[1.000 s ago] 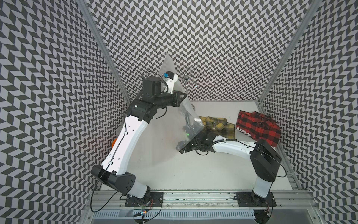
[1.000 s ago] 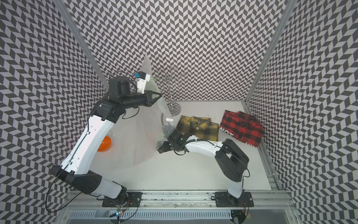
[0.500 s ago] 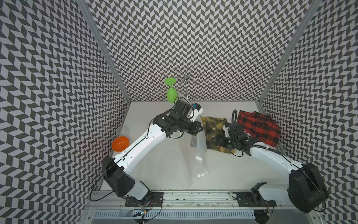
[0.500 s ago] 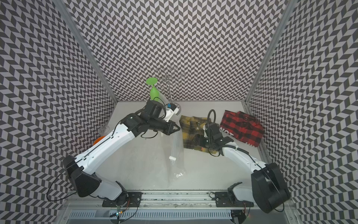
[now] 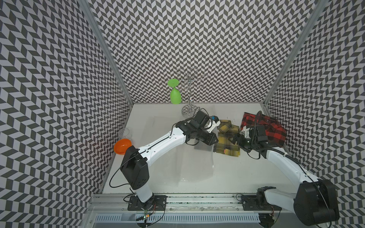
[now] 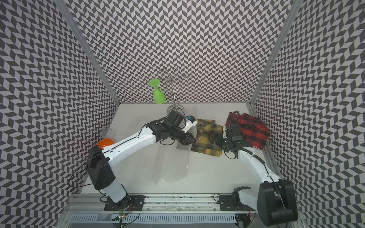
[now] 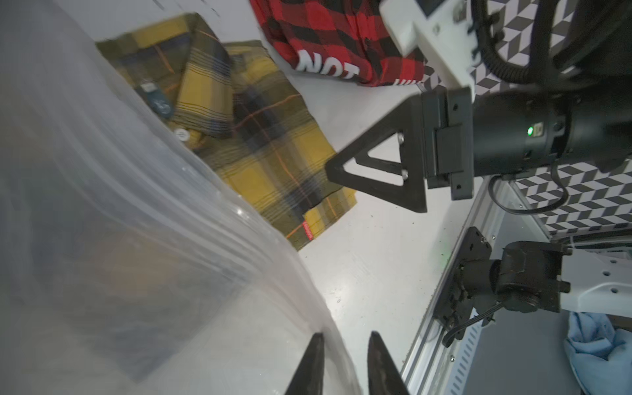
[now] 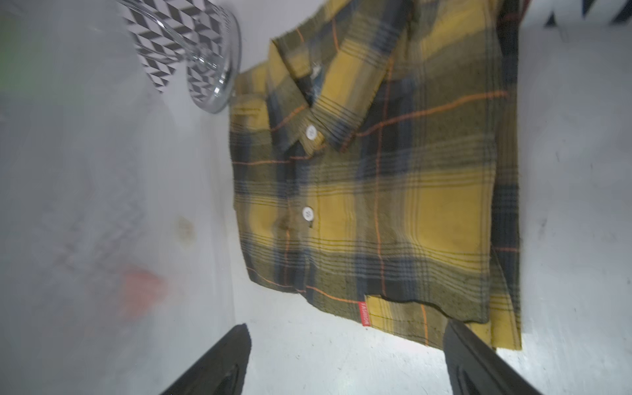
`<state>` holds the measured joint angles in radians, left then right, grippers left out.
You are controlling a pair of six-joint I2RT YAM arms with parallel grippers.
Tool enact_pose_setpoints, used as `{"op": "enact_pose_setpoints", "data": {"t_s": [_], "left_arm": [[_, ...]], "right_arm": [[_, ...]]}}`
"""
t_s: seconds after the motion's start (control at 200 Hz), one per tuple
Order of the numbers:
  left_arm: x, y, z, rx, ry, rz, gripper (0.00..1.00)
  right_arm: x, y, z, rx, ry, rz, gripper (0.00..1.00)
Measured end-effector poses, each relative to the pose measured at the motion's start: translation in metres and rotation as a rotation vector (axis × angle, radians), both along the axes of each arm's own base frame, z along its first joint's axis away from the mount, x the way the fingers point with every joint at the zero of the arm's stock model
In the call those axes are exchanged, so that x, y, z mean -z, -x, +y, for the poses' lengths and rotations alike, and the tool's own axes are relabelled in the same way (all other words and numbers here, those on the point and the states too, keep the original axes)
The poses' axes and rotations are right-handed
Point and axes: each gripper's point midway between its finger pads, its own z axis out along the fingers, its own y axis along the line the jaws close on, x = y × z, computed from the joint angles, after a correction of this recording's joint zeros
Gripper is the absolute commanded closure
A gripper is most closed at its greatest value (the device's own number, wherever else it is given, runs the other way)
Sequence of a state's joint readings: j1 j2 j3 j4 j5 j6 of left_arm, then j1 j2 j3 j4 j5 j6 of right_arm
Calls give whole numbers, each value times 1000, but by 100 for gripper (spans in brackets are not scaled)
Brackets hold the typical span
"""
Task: Place the folded shirt into the vacuum bag
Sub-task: Adjust the vacuum bag at the center of the board, then open the vacuum bag at the center of the board.
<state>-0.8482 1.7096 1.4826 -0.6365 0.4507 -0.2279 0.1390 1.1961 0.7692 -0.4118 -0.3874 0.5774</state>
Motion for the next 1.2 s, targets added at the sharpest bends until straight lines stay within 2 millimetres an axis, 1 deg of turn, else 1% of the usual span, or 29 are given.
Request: {"op": "enact_pose_setpoints", "data": {"t_s": [0.065, 0.12, 0.18, 0.22, 0.27, 0.345, 0.396, 0.446, 0.511, 0.581, 0.636, 0.731, 0.846, 1.026, 1.127, 1.202], "left_arm": [[22, 19, -11, 59, -5, 46, 68], [40, 35, -15, 98, -15, 93, 67], [55, 44, -11, 114, -13, 140, 67], [62, 46, -7, 110, -6, 169, 67], [68, 41, 1, 92, 13, 194, 68], [72, 22, 17, 27, 37, 215, 71], [75, 4, 31, -35, 44, 211, 72], [79, -14, 45, -99, 34, 200, 73], [88, -34, 61, -174, 4, 178, 73], [99, -41, 70, -215, -34, 166, 74], [111, -41, 72, -225, -62, 171, 74], [137, -35, 75, -232, -114, 197, 75], [160, -29, 83, -246, -160, 222, 75], [177, -25, 93, -261, -174, 235, 75], [178, -25, 93, -261, -151, 235, 76], [179, -26, 92, -256, -132, 229, 76]], "right_arm": [[-18, -1, 14, -60, -97, -43, 12], [-29, 2, 22, -95, -176, -72, 14], [-33, 8, 26, -116, -251, -91, 22], [-31, 13, 27, -122, -294, -96, 31], [-24, 19, 26, -121, -330, -83, 43], [-10, 25, 24, -120, -339, -44, 56], [-4, 27, 24, -127, -332, -24, 63], [2, 28, 24, -139, -315, -13, 67], [10, 33, 24, -150, -292, 8, 68], [18, 38, 25, -158, -259, 27, 67], [24, 42, 29, -174, -227, 41, 67], [40, 48, 41, -217, -159, 77, 67], [60, 48, 52, -248, -76, 123, 68], [87, 43, 58, -259, 10, 175, 73], [92, 37, 61, -257, 42, 174, 75], [93, 32, 63, -256, 56, 165, 80]]}}
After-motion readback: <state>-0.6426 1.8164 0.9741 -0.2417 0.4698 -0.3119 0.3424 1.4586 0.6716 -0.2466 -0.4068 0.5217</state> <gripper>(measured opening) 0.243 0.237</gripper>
